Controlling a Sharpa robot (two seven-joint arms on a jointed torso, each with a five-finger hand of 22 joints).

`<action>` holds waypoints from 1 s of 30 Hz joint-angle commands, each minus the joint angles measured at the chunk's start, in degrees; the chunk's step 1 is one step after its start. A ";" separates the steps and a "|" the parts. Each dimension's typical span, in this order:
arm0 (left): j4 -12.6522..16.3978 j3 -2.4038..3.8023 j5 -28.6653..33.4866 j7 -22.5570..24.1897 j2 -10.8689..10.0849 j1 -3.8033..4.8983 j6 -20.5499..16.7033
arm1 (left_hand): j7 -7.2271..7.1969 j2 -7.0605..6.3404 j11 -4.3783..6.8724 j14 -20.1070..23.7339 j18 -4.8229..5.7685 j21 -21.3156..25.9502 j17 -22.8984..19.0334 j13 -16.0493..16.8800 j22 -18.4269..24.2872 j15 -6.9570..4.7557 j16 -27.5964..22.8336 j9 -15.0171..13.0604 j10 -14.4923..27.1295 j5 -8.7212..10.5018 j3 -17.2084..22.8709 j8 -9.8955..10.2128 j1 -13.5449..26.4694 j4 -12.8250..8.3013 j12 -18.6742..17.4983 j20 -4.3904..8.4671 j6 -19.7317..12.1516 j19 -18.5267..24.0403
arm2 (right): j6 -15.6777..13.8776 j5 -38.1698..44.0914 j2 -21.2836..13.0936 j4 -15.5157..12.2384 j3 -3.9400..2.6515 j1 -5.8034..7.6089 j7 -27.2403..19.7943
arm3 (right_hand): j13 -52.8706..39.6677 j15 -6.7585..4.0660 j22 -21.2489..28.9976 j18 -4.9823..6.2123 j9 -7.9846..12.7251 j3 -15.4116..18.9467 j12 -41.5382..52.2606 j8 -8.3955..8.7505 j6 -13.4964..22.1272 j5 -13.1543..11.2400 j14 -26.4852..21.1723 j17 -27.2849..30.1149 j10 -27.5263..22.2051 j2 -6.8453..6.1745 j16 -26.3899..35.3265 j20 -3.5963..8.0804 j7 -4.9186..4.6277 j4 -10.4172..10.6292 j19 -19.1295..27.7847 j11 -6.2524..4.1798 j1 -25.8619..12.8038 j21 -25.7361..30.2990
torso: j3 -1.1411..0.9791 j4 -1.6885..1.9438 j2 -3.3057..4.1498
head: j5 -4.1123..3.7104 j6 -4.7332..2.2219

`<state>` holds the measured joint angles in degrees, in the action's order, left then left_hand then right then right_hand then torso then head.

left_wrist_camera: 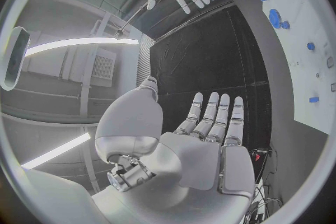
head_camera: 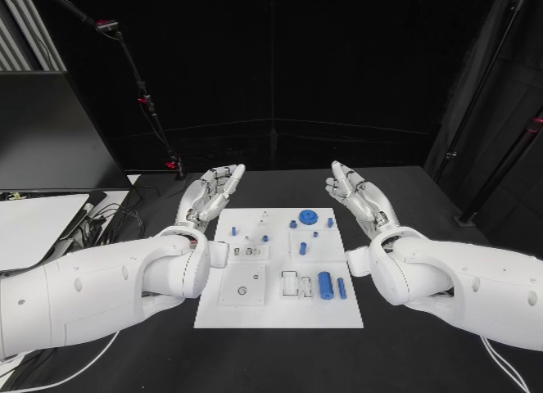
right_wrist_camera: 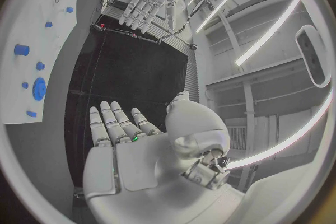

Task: Assemble the parts on the task board

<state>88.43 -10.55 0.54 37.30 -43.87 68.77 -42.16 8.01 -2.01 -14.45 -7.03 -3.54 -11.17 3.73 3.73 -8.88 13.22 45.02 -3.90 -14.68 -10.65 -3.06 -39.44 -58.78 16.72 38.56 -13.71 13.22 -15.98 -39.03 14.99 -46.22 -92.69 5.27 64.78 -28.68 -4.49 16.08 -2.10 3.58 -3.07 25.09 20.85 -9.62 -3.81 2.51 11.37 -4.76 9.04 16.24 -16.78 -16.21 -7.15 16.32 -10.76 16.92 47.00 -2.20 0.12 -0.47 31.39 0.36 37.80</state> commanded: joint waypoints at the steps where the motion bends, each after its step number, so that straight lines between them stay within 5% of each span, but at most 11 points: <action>1: -0.24 -0.98 0.20 19.93 0.18 1.22 2.53 | 8.96 0.33 -0.25 -0.03 -0.81 -0.21 0.06 0.05 -0.06 0.35 0.53 -0.06 -0.23 -0.21 0.09 -0.48 -0.55 0.23 0.43 -0.12 0.29 -0.22 | 4.32 9.82 -0.17 -0.57 0.42 0.63 -0.11 | -0.05 0.35 -0.05 0.51 -0.05 1.06 0.21 -0.23 -0.24 0.20 -0.11 -0.05 -0.06 -0.01 -0.22 -0.35 -10.12 0.27 0.08 0.18 0.53 -0.35 | 0.00 -0.01 0.01 | 0.00 0.00; 5: -0.44 -2.36 0.25 23.26 0.30 2.41 3.06 | 8.97 0.41 -0.28 -0.07 -0.80 -0.23 0.06 0.06 -0.07 0.40 0.58 -0.06 -0.29 -0.22 0.11 -0.54 -0.58 0.22 0.49 -0.17 0.33 -0.22 | 5.04 11.78 -0.30 -0.84 0.86 1.05 -0.08 | -0.06 0.35 -0.05 0.51 -0.06 1.04 0.29 -0.28 -0.26 0.21 -0.08 -0.06 -0.03 -0.01 -0.29 -0.35 -10.13 0.25 0.06 0.18 0.60 -0.36 | 0.00 -0.01 0.01 | 0.00 0.00; 10: -0.51 -2.85 0.27 24.43 0.35 2.83 3.24 | 8.99 0.78 -0.39 -0.50 -0.89 -0.84 0.08 0.09 -0.41 0.54 0.88 -0.08 -0.78 -0.29 0.16 -0.82 -0.83 0.19 0.81 -0.34 0.59 -0.90 | 5.11 11.95 -0.32 -0.87 0.90 1.09 -0.07 | -0.05 0.35 -0.07 0.50 -0.07 1.05 0.54 -0.41 -0.24 0.19 -0.10 -0.08 0.06 -0.64 -0.61 -0.35 -10.10 0.04 0.00 0.21 1.54 -0.40 | 0.00 -0.01 0.01 | 0.00 0.00; 11: -0.74 -2.84 0.27 23.33 0.26 2.88 4.07 | 8.99 0.86 -0.41 -0.66 -0.92 -1.01 0.08 0.09 -0.50 0.57 0.97 -0.08 -0.96 -0.30 0.14 -0.91 -0.88 0.18 0.90 -0.40 0.69 -1.09 | 6.16 12.00 -0.65 -0.79 0.90 1.10 1.20 | -0.06 0.35 -0.07 0.50 -0.07 1.05 0.56 -0.41 -0.23 0.19 -0.10 -0.08 0.07 -0.66 -0.62 -0.34 -10.10 0.05 0.00 0.20 1.57 -0.40 | -0.02 -0.03 0.23 | 1.75 3.04; 21: -0.31 -2.84 0.27 22.47 0.13 3.03 4.81 | 8.99 1.46 -0.49 -1.80 -1.10 -2.01 0.03 0.04 -0.98 0.90 1.30 -0.04 -1.87 -0.73 0.03 -1.24 -1.16 0.16 1.25 -0.93 1.28 -2.20 | 7.96 12.00 -1.03 -0.81 0.88 1.11 2.19 | -0.17 0.27 -0.22 0.57 -0.02 0.97 1.38 -0.42 -0.08 0.19 1.16 -0.48 0.49 -0.46 -2.34 -0.32 -10.04 0.30 -0.67 0.23 2.14 -0.64 | -0.26 0.08 1.28 | 2.35 3.36; 25: -0.19 -2.84 0.27 22.26 0.14 3.10 4.99 | 8.99 1.62 -0.48 -2.35 -1.19 -2.37 0.01 0.02 -1.14 0.99 1.38 -0.02 -2.24 -0.72 -0.09 -1.33 -1.25 0.15 1.33 -1.12 1.56 -2.58 | 8.85 12.01 -1.38 -0.94 0.87 1.12 2.71 | -0.19 0.22 -0.45 0.65 -0.01 1.02 1.69 -0.49 -0.01 0.19 1.89 -0.65 0.60 -0.30 -3.17 -0.31 -9.86 0.34 -1.74 0.31 2.18 -1.00 | -0.48 0.41 1.94 | 2.15 3.27; 28: -0.01 -2.84 0.21 21.97 0.04 3.15 5.83 | 8.95 1.28 -0.47 -2.46 -1.32 -2.36 -0.07 -0.07 -1.06 0.90 1.21 0.11 -2.17 -0.48 -0.35 -1.07 -1.23 0.18 1.15 -1.19 1.13 -2.45 | 9.84 12.02 -1.54 -0.83 0.86 1.12 3.12 | -0.23 0.07 -0.98 0.84 -0.02 1.10 2.21 -0.69 0.10 0.19 3.47 -0.98 0.78 -0.12 -4.78 -0.24 -9.36 0.34 -4.20 0.35 2.24 -1.91 | -0.58 0.48 2.30 | 2.18 3.19; 30: 0.08 -2.84 0.05 21.77 -0.05 3.17 6.12 | 8.95 1.07 -0.48 -2.28 -1.38 -2.07 -0.13 -0.12 -0.82 0.87 0.95 0.16 -1.92 -0.27 -0.48 -0.89 -1.21 0.20 0.88 -1.23 0.78 -1.91 | 10.41 12.09 -1.66 -0.65 0.85 1.13 3.28 | -0.51 -0.39 -2.19 1.24 -0.11 1.11 3.67 -1.10 0.06 0.17 6.41 -1.54 1.78 -0.13 -7.23 -0.14 -8.88 0.30 -9.77 0.26 2.47 -4.01 | -0.61 0.44 2.48 | 2.22 3.20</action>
<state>88.32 -13.44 0.73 38.78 -43.87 71.81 -37.71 7.92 -0.81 -14.94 -9.21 -4.15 -13.50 3.68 3.68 -9.85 14.12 46.02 -3.79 -16.38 -11.17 -3.23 -40.55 -60.06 17.02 39.68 -14.83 14.36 -18.12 -31.06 26.43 -47.78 -93.34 6.17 65.78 -25.97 -4.87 15.91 -3.78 3.66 -3.08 25.09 23.88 -10.47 -3.80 2.51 16.50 -6.05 10.29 15.92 -22.92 -16.39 -7.15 16.32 -18.20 17.27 48.96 -5.32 -0.35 -0.11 33.33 2.57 41.02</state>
